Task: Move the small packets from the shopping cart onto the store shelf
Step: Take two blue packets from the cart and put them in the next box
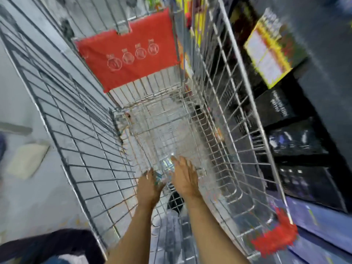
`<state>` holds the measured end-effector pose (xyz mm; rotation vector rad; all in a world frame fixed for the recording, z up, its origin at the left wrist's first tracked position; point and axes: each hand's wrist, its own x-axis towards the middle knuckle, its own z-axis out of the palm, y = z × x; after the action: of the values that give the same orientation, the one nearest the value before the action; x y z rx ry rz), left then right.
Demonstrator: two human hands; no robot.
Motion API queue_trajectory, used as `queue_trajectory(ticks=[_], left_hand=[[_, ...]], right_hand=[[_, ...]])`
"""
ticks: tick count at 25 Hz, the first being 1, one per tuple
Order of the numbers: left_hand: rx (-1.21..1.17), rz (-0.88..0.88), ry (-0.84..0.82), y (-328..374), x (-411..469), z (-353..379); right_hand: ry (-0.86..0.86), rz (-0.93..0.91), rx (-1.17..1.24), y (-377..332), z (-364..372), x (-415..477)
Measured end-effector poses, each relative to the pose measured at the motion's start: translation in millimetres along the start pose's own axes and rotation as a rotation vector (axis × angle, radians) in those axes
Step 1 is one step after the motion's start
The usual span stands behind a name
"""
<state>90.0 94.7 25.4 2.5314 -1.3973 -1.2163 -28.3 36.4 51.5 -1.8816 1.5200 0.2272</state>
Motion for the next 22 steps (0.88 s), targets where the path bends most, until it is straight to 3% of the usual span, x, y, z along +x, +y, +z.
queue_trajectory(ticks=[4,6,11,17,22], left_hand=[[0.181,-0.036,-0.009,-6,-2,15],[0.22,0.031,0.043,-2,-4,17],[0.007,0.138,0.265,18,19,0],[-0.109,0.049,0.181,26,40,11],[-0.025,0.107,0.19,12,30,13]], right_hand=[[-0.015,-0.033,-0.102,-12,28,14],[0.016,-0.039,-0.17,-7,34,15],[0.098,0.137,-0.111,19,23,18],[0.178,0.322,0.023,32,24,21],[0.243,0.309,-0.006,33,18,22]])
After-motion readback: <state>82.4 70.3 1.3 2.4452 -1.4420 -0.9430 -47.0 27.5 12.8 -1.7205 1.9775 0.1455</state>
